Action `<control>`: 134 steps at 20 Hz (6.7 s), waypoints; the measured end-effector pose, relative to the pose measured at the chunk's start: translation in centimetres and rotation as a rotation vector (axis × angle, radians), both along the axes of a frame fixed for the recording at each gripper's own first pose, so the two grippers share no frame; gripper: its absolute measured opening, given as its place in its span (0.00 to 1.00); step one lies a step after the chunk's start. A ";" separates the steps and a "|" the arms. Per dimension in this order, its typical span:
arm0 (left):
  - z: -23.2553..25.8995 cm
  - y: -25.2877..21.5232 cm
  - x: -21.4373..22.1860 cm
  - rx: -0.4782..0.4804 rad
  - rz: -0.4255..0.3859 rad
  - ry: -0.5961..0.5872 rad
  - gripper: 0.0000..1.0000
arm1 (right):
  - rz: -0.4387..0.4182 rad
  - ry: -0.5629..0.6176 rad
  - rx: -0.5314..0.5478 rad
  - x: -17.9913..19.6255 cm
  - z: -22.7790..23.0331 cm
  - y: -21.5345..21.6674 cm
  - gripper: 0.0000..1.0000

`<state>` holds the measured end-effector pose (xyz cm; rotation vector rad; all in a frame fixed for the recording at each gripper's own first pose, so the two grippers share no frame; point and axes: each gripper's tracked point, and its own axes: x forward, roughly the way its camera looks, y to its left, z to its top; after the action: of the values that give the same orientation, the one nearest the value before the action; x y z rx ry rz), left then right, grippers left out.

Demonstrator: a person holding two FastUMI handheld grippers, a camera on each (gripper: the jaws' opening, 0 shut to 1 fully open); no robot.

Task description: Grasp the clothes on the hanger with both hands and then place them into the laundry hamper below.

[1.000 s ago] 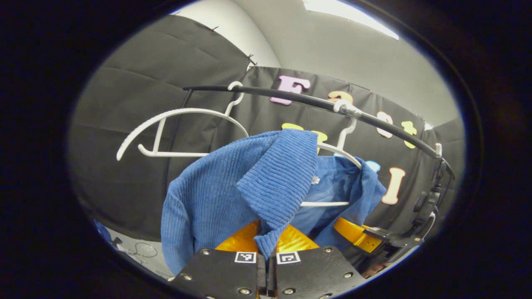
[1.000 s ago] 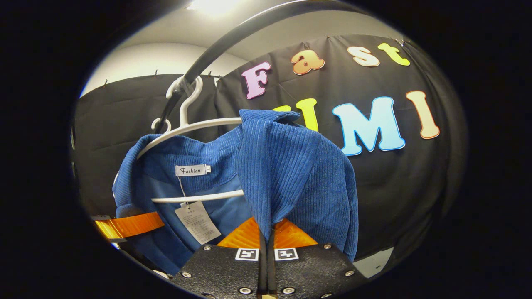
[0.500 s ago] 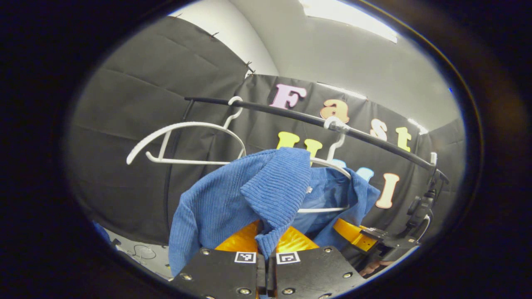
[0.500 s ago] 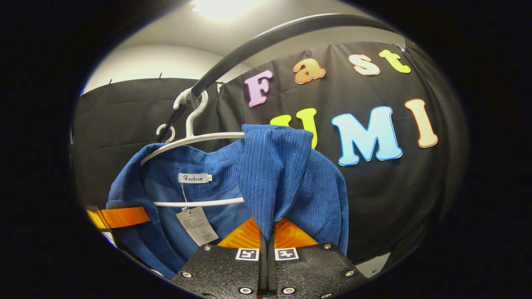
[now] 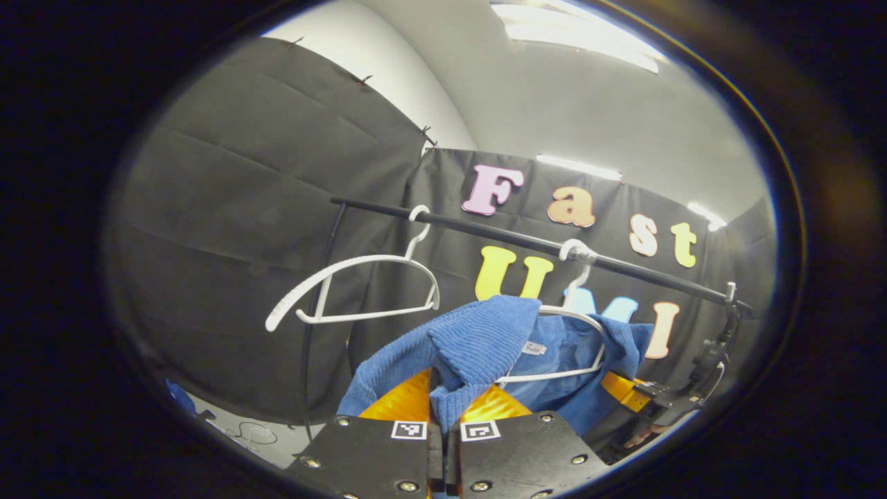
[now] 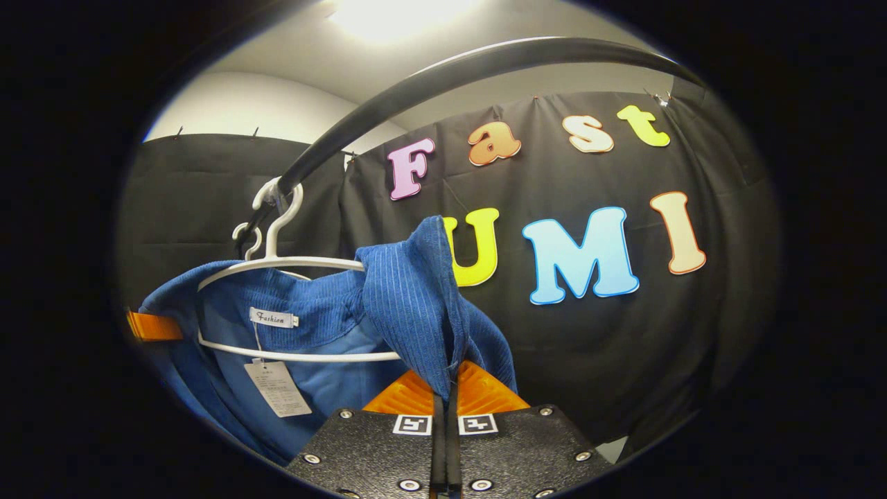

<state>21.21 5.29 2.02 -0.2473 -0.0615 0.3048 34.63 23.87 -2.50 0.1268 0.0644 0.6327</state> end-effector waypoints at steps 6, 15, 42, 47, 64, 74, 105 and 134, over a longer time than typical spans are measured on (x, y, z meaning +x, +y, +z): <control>2.6 3.6 -1.6 0.033 0.084 -0.032 0.03 | -0.082 -0.038 0.017 2.8 0.5 -1.2 0.00; 3.6 7.4 -1.6 0.044 0.120 -0.035 0.02 | -0.184 -0.104 0.030 6.0 1.4 -2.2 0.00; -3.6 14.1 1.0 -0.133 0.064 0.072 0.03 | -0.237 -0.290 -0.146 8.1 -0.6 -1.1 0.00; -5.6 13.1 1.7 -0.144 0.048 0.107 0.03 | -0.245 -0.262 -0.187 8.9 -2.8 -2.3 0.00; -13.3 9.9 -3.0 -0.121 0.053 0.273 0.03 | -0.202 -0.106 -0.260 5.0 -10.1 -6.0 0.00; -16.0 9.2 -8.8 -0.110 0.018 0.339 0.03 | -0.165 0.033 -0.277 -3.0 -12.3 -7.9 0.00; -18.4 0.6 -13.3 0.027 -0.739 0.451 0.03 | -0.259 0.340 -0.314 -34.0 -15.3 -1.5 0.00; -42.7 2.5 -8.9 0.118 -0.685 0.890 0.04 | -0.333 0.890 -0.339 -34.4 -38.5 0.1 0.02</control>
<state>12.30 7.78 -40.65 0.0105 0.8685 -0.2907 0.26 23.93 -41.04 0.0792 0.9861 0.1863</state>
